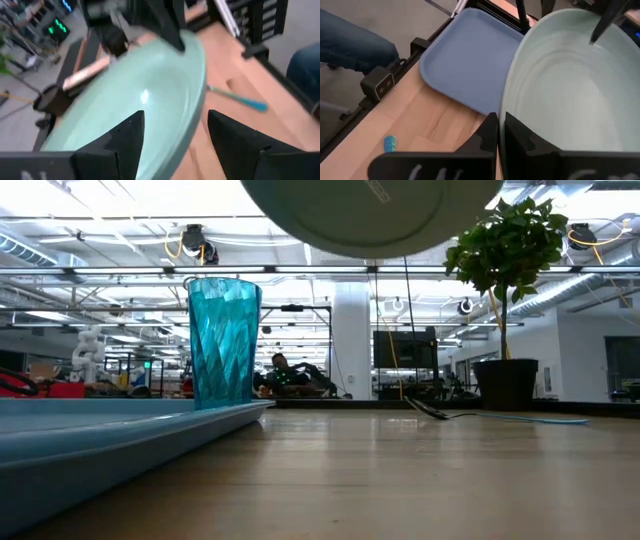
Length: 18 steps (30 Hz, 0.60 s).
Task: Pick and place plate/cup/fork/spoon on tray
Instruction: Put the green plate on the blue tray to the bottom left of the blue cup
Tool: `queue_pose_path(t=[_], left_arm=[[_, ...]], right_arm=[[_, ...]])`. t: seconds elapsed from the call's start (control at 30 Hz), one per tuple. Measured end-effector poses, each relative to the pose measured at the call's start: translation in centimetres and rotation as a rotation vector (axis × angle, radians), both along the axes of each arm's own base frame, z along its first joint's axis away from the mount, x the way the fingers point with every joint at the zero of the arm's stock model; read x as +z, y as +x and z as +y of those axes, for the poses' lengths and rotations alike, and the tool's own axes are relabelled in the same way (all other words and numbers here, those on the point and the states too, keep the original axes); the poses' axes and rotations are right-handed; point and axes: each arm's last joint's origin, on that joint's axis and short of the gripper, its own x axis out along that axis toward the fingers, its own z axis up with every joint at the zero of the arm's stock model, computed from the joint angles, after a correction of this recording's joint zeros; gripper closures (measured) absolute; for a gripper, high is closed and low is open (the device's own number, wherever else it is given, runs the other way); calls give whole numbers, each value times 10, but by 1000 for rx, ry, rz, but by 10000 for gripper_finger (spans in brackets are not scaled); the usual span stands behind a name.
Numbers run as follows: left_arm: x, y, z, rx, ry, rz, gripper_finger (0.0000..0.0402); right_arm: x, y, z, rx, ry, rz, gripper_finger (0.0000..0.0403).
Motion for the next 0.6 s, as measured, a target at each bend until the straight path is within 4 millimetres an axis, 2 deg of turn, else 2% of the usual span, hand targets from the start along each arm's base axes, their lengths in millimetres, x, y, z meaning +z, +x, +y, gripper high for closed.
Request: queue_pose_path(t=[0.2, 0.53, 0.6], left_arm=[[-7, -3, 3, -14, 61, 73, 230], [-8, -4, -1, -168, 64, 105, 380], [-9, -5, -3, -190, 63, 114, 390]], right_arm=[[0, 0, 0, 4, -1, 3, 403], [2, 1, 0, 36, -54, -21, 381], [3, 1, 0, 42, -62, -34, 372]])
